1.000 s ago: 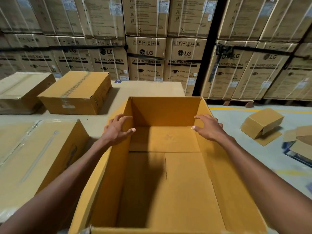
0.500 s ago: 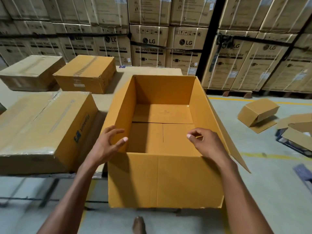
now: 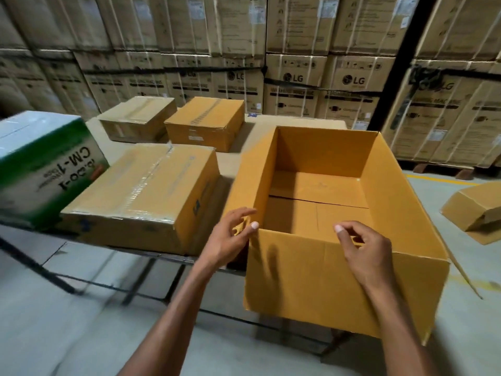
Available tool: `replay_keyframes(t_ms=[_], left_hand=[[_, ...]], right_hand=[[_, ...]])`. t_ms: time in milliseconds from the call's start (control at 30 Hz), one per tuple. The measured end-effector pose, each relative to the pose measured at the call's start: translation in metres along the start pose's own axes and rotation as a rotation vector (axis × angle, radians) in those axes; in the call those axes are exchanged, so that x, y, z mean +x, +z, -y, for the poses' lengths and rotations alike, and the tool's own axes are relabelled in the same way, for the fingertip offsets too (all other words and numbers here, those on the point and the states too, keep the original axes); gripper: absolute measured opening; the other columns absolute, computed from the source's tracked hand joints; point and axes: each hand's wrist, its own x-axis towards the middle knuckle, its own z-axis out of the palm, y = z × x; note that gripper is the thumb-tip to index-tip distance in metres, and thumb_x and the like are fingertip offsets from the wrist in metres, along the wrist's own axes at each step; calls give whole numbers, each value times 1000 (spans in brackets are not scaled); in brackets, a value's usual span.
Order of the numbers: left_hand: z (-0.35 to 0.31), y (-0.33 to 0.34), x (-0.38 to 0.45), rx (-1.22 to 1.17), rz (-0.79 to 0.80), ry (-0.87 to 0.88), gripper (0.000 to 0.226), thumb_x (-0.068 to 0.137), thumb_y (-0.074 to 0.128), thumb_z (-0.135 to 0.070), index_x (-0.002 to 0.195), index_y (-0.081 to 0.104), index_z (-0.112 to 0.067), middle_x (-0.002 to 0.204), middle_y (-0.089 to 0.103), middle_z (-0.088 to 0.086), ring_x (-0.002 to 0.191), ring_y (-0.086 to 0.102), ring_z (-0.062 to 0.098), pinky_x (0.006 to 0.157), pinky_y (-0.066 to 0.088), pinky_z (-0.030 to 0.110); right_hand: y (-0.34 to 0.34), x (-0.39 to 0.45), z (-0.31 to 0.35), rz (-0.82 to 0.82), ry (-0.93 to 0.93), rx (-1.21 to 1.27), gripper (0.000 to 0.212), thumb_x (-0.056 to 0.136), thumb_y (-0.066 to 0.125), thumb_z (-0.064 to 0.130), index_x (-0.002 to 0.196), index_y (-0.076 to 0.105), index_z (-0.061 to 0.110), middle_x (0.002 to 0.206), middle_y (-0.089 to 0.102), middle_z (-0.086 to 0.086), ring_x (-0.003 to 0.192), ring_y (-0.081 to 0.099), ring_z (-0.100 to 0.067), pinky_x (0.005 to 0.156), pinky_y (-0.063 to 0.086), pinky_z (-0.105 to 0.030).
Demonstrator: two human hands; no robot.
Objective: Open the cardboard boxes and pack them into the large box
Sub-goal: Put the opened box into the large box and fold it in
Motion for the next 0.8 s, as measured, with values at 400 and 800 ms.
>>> replay_keyframes(t_ms=[400,800], left_hand=[[98,-174,-99,-115,-142,-136,29,96,65,-37,126,66,-37,127,62,-20,108,61,-10,85,53,14],[164,-288,-70,-136,-150,-137,27,95,60,-51,121,65,-47,130,62,-21,116,59,-7,97,51,26]], right_hand=[[195,-74,148,118,-13,327,10,96,69,20,96,79,21,94,76,15,90,68,2,72,49,-9],[327,-68,201,317,159,318,14,94,70,20,104,75,29,100,74,17,89,66,6,70,49,-8]])
